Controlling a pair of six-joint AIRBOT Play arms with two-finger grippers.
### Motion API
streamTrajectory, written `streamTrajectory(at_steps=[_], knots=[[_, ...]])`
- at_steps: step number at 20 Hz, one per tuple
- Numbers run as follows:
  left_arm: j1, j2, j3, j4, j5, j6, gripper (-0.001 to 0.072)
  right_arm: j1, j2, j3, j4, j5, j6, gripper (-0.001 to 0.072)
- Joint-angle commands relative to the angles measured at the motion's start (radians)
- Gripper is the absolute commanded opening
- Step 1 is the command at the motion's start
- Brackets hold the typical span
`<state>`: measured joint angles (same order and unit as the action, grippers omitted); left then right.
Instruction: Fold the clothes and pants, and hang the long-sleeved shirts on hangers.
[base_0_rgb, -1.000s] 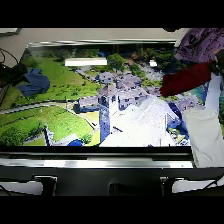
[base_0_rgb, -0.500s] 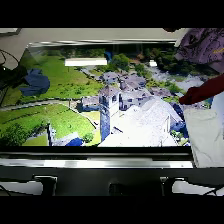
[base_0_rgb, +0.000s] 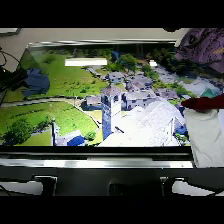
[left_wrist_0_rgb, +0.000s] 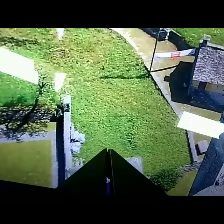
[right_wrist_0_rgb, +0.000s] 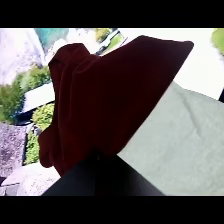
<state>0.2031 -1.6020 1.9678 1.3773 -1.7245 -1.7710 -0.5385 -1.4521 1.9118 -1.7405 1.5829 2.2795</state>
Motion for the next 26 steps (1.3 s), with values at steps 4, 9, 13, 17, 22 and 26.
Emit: streamTrajectory(at_steps=[4,9,13,17,22,26], knots=[[0.001,0.003,0.0,0.0,-0.022,0.021,0.0015,0.0,0.07,-0.215,-0.134,0.11,-0.025,0.0022],[0.001,0.003,0.0,0.0,-0.022,0.021,0.0015,0.0,0.277,-0.609,-0.246,-0.047,-0.031,0.0022],[0.001,0.003,0.0,0.0,-0.022,0.021,0.0015,0.0,0.348,-0.835,-0.255,-0.11,-0.013,0.0022],[0.001,0.003,0.0,0.001,-0.022,0.021,0.0015,0.0,0.349,-0.953,-0.285,-0.124,-0.009,0.0023],[0.001,0.003,0.0,0.004,-0.019,0.021,0.0015,0.0,0.349,-1.05,-0.333,-0.172,-0.009,0.0023],[0.001,0.002,0.0,0.004,-0.018,0.021,0.0015,0.0,0.349,-1.106,-0.357,-0.188,-0.009,0.0024]])
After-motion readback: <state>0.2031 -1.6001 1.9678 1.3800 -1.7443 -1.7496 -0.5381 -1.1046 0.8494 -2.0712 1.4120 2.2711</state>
